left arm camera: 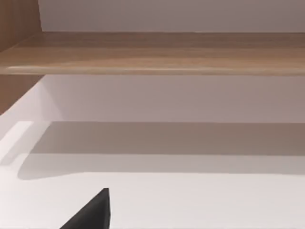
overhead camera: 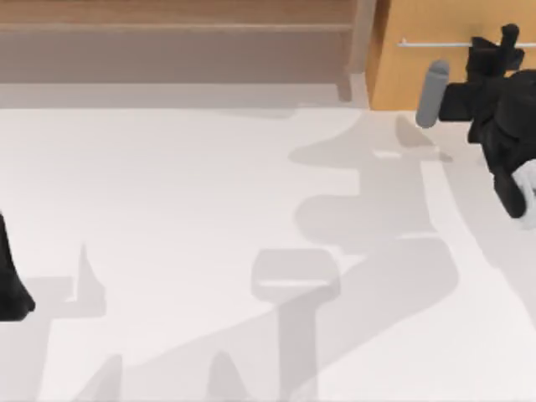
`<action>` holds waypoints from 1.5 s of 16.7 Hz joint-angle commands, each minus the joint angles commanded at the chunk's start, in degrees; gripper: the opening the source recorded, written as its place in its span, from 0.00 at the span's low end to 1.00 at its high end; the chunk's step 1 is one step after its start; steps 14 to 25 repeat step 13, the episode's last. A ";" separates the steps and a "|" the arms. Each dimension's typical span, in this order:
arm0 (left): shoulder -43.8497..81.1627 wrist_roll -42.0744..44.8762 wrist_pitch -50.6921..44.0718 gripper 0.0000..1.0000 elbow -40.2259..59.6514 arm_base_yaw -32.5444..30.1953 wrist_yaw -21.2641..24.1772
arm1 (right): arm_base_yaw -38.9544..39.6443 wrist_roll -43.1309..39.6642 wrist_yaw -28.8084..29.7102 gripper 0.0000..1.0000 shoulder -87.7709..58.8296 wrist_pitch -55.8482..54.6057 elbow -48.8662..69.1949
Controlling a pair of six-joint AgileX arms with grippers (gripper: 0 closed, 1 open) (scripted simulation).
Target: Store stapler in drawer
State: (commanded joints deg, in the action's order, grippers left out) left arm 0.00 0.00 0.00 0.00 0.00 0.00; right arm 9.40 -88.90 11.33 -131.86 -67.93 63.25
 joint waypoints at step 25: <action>0.00 0.00 0.00 1.00 0.00 0.00 0.00 | 0.00 0.00 0.00 1.00 0.00 0.00 0.00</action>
